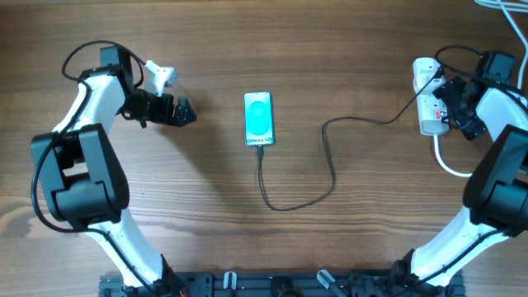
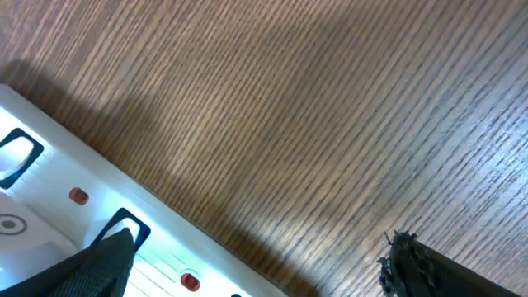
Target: Plug charger to phone and switch on socket
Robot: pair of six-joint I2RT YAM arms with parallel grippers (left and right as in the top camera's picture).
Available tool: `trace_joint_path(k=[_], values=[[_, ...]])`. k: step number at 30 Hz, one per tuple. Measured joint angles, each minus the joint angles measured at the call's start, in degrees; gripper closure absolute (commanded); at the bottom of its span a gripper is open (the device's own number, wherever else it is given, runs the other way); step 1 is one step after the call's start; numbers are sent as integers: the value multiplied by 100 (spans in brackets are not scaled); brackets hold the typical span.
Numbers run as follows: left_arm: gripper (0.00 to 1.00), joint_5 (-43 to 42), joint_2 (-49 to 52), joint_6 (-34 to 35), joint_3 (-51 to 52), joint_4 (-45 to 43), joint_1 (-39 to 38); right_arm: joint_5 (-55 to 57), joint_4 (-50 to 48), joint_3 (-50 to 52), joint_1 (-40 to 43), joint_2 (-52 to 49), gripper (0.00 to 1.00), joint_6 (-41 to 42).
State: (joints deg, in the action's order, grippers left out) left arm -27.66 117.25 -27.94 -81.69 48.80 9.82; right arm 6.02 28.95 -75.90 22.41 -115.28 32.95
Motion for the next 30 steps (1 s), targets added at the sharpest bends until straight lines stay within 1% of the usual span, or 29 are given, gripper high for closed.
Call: trace_joint_path(k=[7, 10, 21, 30], values=[[0, 0, 0, 0, 0, 0, 0, 212, 105, -39, -61, 0, 0, -7], [0, 0, 0, 0, 0, 2, 0, 498, 210, -66, -155, 0, 0, 262], [0, 0, 0, 0, 0, 0, 0, 391, -195, -20, -179, -2, 0, 275], [0, 0, 0, 0, 0, 0, 0, 299, -184, -20, -164, -2, 0, 162]])
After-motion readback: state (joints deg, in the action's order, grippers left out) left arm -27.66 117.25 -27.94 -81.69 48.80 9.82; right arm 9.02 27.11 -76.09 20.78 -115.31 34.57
